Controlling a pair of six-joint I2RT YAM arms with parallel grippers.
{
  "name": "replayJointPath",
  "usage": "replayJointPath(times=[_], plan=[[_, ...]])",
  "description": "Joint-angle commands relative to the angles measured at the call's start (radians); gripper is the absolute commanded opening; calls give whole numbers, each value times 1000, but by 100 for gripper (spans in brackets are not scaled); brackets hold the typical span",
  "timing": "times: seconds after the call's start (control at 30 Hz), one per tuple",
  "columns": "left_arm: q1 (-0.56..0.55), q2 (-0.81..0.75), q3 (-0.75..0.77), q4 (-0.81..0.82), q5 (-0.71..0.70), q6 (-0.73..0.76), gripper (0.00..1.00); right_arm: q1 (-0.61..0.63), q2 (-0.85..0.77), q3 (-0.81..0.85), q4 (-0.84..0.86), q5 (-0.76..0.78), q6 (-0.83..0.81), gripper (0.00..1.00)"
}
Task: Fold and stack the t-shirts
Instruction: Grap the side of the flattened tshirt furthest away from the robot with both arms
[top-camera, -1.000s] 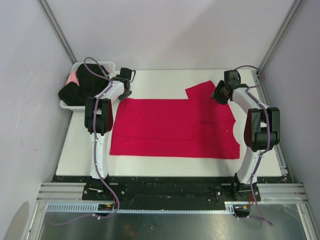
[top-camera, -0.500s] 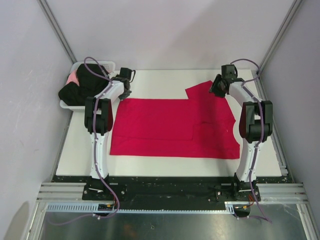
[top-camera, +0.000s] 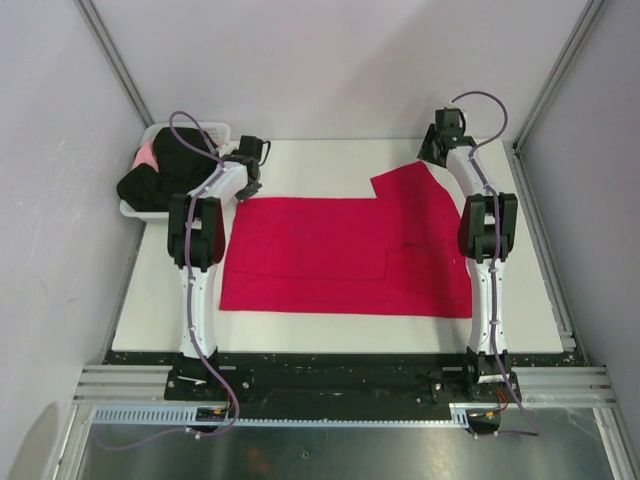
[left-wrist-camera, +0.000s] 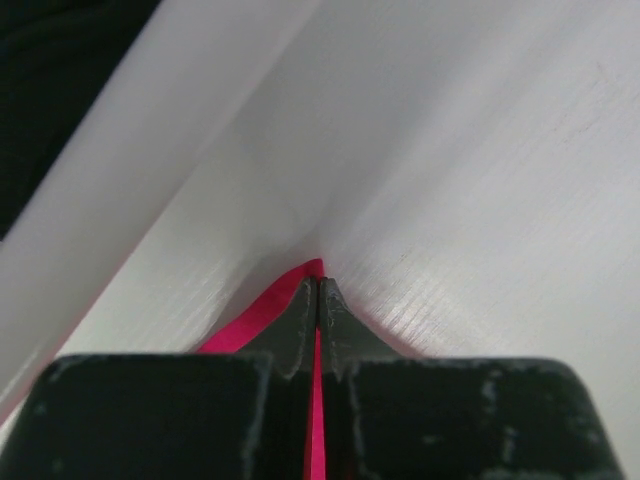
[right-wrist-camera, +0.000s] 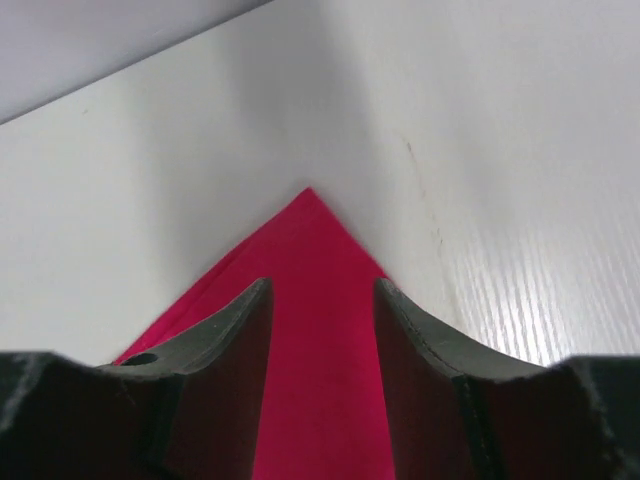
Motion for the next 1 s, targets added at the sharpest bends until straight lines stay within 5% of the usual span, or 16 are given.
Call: replayJointPath(times=[0.0,0.67,0.97], plan=[[4,-84,-4,6,-41,35,0,-6,87,147,-44,70,-63,50],[4,-67,-6,7,-20,33,0,50,231,220,3,69,-93,54],[4,-63,4,9,-16,36,0,57,228,218,1,127,-82,32]])
